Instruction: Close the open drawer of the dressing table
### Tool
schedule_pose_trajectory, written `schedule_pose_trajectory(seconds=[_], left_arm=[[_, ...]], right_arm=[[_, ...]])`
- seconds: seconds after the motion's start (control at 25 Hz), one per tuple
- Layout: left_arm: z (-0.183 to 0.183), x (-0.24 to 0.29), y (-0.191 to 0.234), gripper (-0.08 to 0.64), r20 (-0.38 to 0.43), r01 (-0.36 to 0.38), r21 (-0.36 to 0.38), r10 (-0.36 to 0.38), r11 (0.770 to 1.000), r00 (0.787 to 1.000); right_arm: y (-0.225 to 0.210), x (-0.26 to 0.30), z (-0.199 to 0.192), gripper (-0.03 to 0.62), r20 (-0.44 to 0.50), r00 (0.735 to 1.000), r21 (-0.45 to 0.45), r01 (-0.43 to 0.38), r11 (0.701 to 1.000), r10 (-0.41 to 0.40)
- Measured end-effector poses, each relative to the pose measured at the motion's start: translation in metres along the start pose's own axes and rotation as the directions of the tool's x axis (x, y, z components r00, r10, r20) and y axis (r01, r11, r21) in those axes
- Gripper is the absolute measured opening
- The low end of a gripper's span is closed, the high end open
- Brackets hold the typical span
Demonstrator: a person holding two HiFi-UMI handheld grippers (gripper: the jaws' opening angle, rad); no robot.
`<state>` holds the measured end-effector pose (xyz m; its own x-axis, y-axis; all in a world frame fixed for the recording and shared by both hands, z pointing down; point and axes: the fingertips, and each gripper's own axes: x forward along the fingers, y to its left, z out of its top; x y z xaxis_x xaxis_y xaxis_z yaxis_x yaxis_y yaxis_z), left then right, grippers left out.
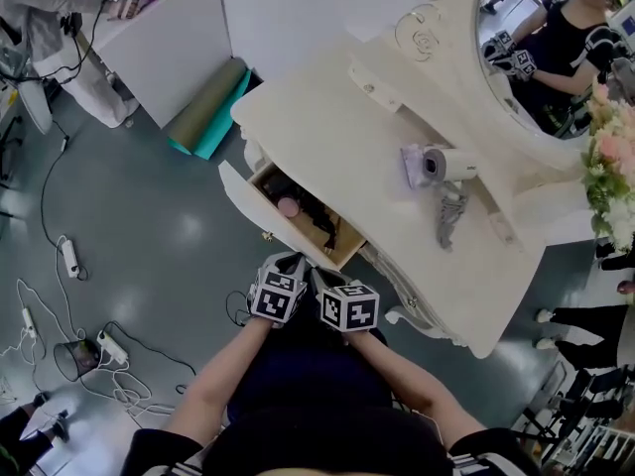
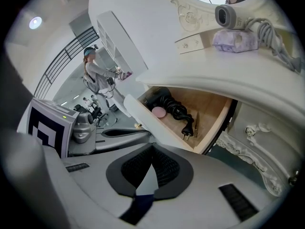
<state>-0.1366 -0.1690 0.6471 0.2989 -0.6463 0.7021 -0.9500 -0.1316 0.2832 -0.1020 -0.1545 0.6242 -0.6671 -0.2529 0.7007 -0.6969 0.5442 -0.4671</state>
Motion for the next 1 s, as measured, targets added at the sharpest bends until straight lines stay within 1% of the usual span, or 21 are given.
schedule_pose_trajectory(seconds=[0.32,0.56,0.84,1.0], left_arm=[[0.024,0.022,-0.008,0.015,0.012,0.021,0.012,-0.021,1.000,1.000],[0.040,0.040,-0.012,0.015,0.032,0.032,0.030,-0.033,0.999,0.999],[0.055,0.057,-0.017,0.015,0.030,0.053,0.039,-0.054,0.998,0.998],[0.065,0.065,-0.020,0.015,0.038,0.061,0.040,-0.062,0.997,0.997]], right_arm=[[-0.027,-0.001,0.021,0.014,0.012,0.999,-0.006,0.040,0.999,-0.040],[-0.046,-0.002,0.036,0.014,0.021,0.996,-0.029,0.084,0.996,-0.083],[-0.064,0.000,0.050,0.015,0.018,0.994,-0.023,0.111,0.994,-0.110],[-0.069,0.003,0.052,0.015,0.004,0.994,-0.022,0.111,0.994,-0.111]])
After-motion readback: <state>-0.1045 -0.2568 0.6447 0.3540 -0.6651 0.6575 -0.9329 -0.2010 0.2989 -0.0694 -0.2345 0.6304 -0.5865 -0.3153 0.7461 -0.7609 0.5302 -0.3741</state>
